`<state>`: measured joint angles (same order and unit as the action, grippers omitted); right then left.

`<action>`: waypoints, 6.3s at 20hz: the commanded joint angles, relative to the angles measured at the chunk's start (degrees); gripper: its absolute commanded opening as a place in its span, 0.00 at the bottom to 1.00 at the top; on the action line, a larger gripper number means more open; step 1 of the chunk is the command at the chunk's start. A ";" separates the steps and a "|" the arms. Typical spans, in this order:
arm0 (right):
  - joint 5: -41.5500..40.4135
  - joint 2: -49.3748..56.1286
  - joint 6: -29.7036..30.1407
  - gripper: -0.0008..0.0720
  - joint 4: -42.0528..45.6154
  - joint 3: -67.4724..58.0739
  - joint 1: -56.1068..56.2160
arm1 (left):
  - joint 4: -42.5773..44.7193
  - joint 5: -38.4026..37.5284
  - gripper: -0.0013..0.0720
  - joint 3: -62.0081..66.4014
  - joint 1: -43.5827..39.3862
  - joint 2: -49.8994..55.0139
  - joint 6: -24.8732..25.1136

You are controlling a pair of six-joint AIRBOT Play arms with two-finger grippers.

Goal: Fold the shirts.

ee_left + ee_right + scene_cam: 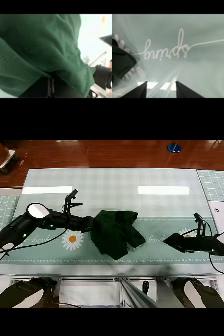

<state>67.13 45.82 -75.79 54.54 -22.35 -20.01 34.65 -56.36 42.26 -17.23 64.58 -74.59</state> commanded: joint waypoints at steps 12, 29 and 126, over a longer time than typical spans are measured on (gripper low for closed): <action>-15.17 29.57 -1.14 0.57 -15.13 -11.89 34.10 | -0.37 1.75 0.04 0.96 -0.04 0.48 1.95; 4.76 17.40 -6.73 0.04 7.26 -96.67 19.71 | -0.35 7.67 0.04 38.29 22.71 -14.64 0.04; 11.96 58.03 -9.42 0.04 -0.70 -86.44 4.22 | 12.90 -13.11 0.04 -8.07 29.00 -9.33 4.20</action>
<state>77.38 95.26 -81.30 55.94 -95.37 -18.26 47.97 -69.12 42.85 11.73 61.04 -67.24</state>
